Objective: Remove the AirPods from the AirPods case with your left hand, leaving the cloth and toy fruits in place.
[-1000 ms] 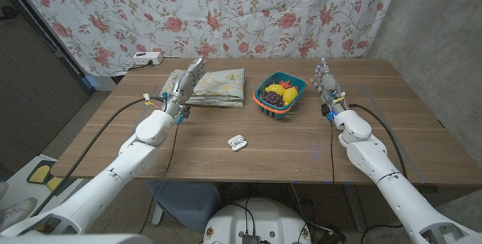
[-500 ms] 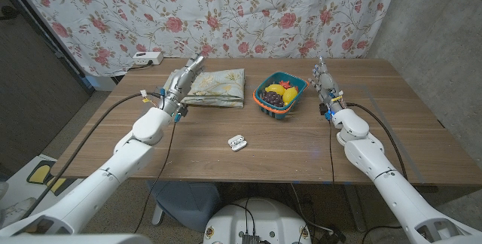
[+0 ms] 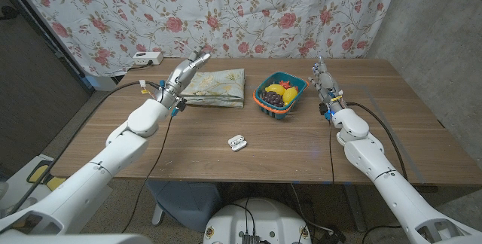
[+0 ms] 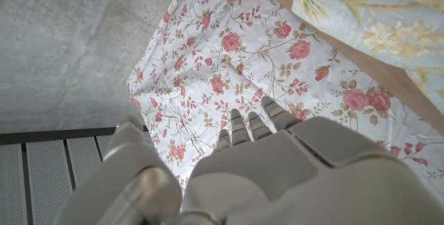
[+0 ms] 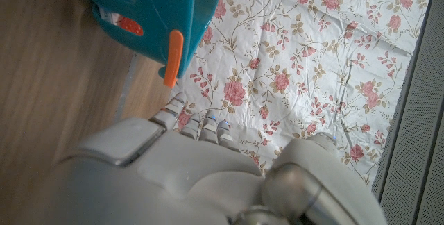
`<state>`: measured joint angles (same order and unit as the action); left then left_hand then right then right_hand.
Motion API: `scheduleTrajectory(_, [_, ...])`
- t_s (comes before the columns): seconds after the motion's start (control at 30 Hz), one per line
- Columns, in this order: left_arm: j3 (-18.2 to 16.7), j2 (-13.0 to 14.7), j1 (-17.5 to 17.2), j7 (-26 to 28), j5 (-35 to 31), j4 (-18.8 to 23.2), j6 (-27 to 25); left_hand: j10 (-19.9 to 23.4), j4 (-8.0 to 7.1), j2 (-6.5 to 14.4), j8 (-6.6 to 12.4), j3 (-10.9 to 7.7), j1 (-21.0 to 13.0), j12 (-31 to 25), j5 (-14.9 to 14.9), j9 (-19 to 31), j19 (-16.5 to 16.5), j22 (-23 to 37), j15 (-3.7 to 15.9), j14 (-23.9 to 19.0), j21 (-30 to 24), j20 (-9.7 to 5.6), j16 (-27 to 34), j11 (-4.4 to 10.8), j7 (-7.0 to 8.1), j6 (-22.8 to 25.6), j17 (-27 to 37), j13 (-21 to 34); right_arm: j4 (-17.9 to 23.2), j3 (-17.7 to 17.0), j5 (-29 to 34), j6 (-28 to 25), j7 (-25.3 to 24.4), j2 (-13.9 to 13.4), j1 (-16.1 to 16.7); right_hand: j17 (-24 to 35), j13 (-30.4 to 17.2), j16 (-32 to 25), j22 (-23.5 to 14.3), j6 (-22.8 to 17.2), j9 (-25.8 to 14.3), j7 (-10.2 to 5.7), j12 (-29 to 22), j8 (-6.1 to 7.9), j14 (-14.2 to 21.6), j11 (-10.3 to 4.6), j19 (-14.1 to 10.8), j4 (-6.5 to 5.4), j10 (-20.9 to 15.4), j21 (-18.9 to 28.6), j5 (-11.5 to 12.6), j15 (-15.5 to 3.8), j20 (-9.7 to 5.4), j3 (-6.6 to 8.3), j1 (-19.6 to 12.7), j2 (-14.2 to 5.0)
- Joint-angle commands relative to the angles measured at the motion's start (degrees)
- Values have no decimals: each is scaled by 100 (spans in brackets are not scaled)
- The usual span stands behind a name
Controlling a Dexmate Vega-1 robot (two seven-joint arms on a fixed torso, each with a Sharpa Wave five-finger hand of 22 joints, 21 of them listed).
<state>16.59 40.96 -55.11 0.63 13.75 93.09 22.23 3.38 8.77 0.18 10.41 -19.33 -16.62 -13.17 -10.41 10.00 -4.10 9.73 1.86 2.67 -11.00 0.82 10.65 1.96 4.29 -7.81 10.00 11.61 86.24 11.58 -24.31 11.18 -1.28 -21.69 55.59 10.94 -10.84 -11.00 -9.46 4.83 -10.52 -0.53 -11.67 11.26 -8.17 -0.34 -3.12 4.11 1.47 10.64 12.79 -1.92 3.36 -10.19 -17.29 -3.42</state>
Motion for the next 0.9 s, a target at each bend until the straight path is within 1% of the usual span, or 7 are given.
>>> scheduleTrajectory(0.03, [-229, 249, -69, -43, -535, 370, -374, 20, -4, -129, 10, 77, 25, 6, -22, 18, -39, 17, 39, 28, -7, -53, -8, 22, -43, -36, 24, 12, 60, -1, 0, -65, -17, -51, -18, 4, -9, -13, -17, 8, -16, -18, -8, -17, -44, -18, 40, 29, 21, -20, -16, 1, 20, 2, -70, -19])
scheduleTrajectory(0.23, [-313, 432, -114, 28, -1031, 638, -537, 22, -7, -194, 13, 116, 49, 6, -36, 18, -57, 16, 54, 28, -11, -56, -7, 16, -45, -40, 25, 13, 27, 2, -9, -78, 13, -60, -55, 4, -10, -16, -17, 10, -16, -21, -5, -17, -43, -17, 42, 32, 21, -18, -19, -1, 30, 2, -74, -17])
scheduleTrajectory(0.37, [-339, 404, -94, -135, -920, 637, -543, 24, -9, -228, 12, 137, 62, 6, -42, 18, -63, 16, 53, 27, -11, -61, -7, 39, -45, -46, 25, 14, -11, -4, -24, -53, 30, -45, -62, 4, -11, -19, -18, 10, -17, -22, -4, -17, -41, -17, 44, 34, 18, -17, -20, 3, 35, 2, -77, -17])
scheduleTrajectory(0.53, [-358, 422, -114, 23, -1436, 725, -428, 72, -15, -299, 19, 182, 90, -12, -60, 18, -79, 16, 91, 6, -13, -85, 2, 65, -49, -38, 26, 16, -61, -2, -22, -35, 50, -39, -74, 4, -12, -22, -18, 12, -17, -20, -5, -17, -38, -17, 45, 37, 9, -15, -22, -2, 39, 3, -81, -17])
scheduleTrajectory(0.7, [-322, 616, -14, -149, -2007, 902, -627, 105, -21, -346, 9, 212, 106, -23, -77, 19, -106, 17, 117, -29, -19, -112, 13, 84, -12, -71, 26, 18, -42, -21, -19, -29, 38, -47, -68, 4, -13, -24, -18, 11, -17, -17, -1, -17, -37, -18, 44, 39, 12, -13, -23, 1, 43, 5, -85, -19])
scheduleTrajectory(0.8, [-293, 523, 82, -380, -1785, 781, -622, 106, -29, -380, -19, 238, 123, -21, -92, 19, -98, 18, 126, -23, -12, -131, 8, 94, 23, -165, 26, 20, -21, -31, -17, -42, 33, -62, -70, 4, -13, -25, -18, 12, -17, -20, 0, -17, -35, -28, 41, 40, 11, -11, -24, -3, 44, 5, -88, -20])
scheduleTrajectory(0.9, [-280, 575, 119, -370, -2082, 835, -603, 106, -34, -396, -29, 250, 131, -20, -101, 20, -95, 18, 127, -19, -10, -140, 5, 100, 32, -209, 27, 21, -4, -35, -11, -46, 32, -74, -73, 4, -14, -26, -18, 18, -17, -15, 1, -19, -35, -36, 40, 41, 12, -10, -24, -3, 48, 6, -89, -21])
